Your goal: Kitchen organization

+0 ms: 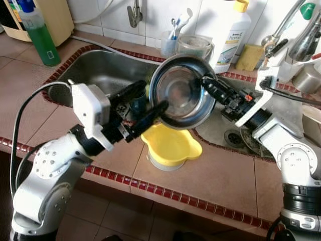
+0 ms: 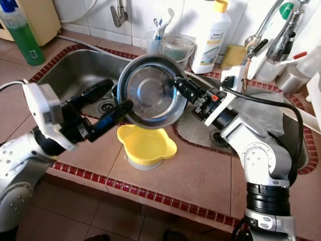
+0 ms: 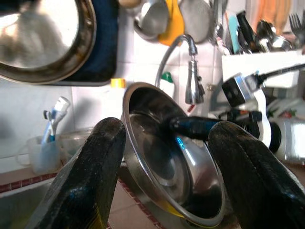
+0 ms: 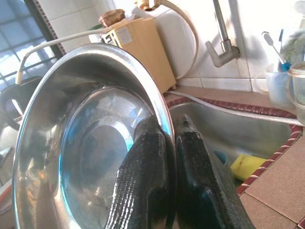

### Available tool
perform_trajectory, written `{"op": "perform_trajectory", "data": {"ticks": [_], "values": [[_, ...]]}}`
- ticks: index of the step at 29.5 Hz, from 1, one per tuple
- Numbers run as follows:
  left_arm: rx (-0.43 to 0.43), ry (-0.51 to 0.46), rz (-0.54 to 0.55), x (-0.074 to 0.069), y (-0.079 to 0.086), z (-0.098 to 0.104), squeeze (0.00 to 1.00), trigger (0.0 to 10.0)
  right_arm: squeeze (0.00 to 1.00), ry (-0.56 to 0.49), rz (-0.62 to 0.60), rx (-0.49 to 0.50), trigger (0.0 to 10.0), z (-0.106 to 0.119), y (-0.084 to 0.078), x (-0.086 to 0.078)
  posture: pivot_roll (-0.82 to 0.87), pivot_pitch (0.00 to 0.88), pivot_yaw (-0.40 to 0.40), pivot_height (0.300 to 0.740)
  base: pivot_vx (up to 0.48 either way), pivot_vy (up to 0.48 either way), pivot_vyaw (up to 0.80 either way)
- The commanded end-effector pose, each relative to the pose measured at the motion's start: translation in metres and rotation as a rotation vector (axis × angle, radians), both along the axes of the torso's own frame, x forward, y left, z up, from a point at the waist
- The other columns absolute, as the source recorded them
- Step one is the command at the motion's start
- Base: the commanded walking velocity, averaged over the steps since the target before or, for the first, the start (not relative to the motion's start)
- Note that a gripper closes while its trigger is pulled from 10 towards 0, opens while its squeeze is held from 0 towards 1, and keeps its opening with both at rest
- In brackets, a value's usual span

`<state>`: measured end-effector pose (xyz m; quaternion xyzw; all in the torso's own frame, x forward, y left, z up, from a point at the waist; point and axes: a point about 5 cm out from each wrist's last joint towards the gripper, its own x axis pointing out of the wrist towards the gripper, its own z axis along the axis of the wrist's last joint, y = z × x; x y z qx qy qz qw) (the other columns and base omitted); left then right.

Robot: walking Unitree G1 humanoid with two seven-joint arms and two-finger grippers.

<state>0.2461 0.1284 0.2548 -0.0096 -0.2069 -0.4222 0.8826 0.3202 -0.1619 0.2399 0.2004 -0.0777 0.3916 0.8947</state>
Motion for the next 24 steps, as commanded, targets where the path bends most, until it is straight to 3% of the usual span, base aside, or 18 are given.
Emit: {"op": "perform_trajectory", "data": {"ticks": [1, 5, 8, 10, 12, 13, 16, 24], "values": [[0.001, -0.004, 0.002, 0.001, 0.000, 0.002, 0.00, 10.0, 0.00, -0.034, -0.045, 0.004, 10.0, 0.006, -0.005, 0.002, -0.09, 0.117, -0.041, 0.740, 0.000, 0.000, 0.00], [0.001, 0.008, 0.034, 0.005, 0.003, -0.002, 0.00, 10.0, 0.00, -0.088, -0.111, 0.013, 10.0, 0.011, -0.007, 0.003, -0.09, 0.120, -0.040, 0.740, 0.000, 0.000, 0.00], [-0.030, 0.025, 0.150, 0.021, 0.010, -0.006, 0.00, 10.0, 0.00, -0.179, -0.212, 0.003, 10.0, 0.021, -0.010, 0.002, -0.09, 0.124, -0.037, 0.740, 0.000, 0.000, 0.00], [-0.031, 0.056, 0.253, 0.033, 0.016, -0.013, 0.00, 10.0, 0.00, -0.218, -0.265, -0.010, 10.0, 0.024, -0.009, 0.001, -0.09, 0.124, -0.029, 0.740, 0.000, 0.000, 0.00], [0.055, 0.160, 0.458, 0.055, 0.025, -0.035, 0.00, 10.0, 0.00, -0.285, -0.345, -0.045, 10.0, 0.026, -0.006, -0.001, -0.09, 0.123, -0.019, 0.740, 0.000, 0.000, 0.00], [0.034, 0.189, 0.487, 0.059, 0.028, -0.038, 0.00, 10.0, 0.00, -0.295, -0.364, -0.044, 10.0, 0.026, -0.004, -0.002, -0.10, 0.123, -0.017, 0.740, 0.000, 0.000, 0.00], [-0.048, 0.248, 0.548, 0.069, 0.035, -0.041, 0.00, 10.0, 0.00, -0.329, -0.424, -0.054, 10.0, 0.023, 0.003, -0.005, -0.10, 0.119, -0.001, 0.740, 0.000, 0.000, 0.00], [-0.043, 0.243, 0.567, 0.085, 0.036, -0.038, 0.00, 10.0, 0.00, -0.371, -0.509, -0.077, 10.0, 0.010, 0.018, -0.013, -0.11, 0.105, 0.028, 0.740, 0.000, 0.000, 0.00]]}}
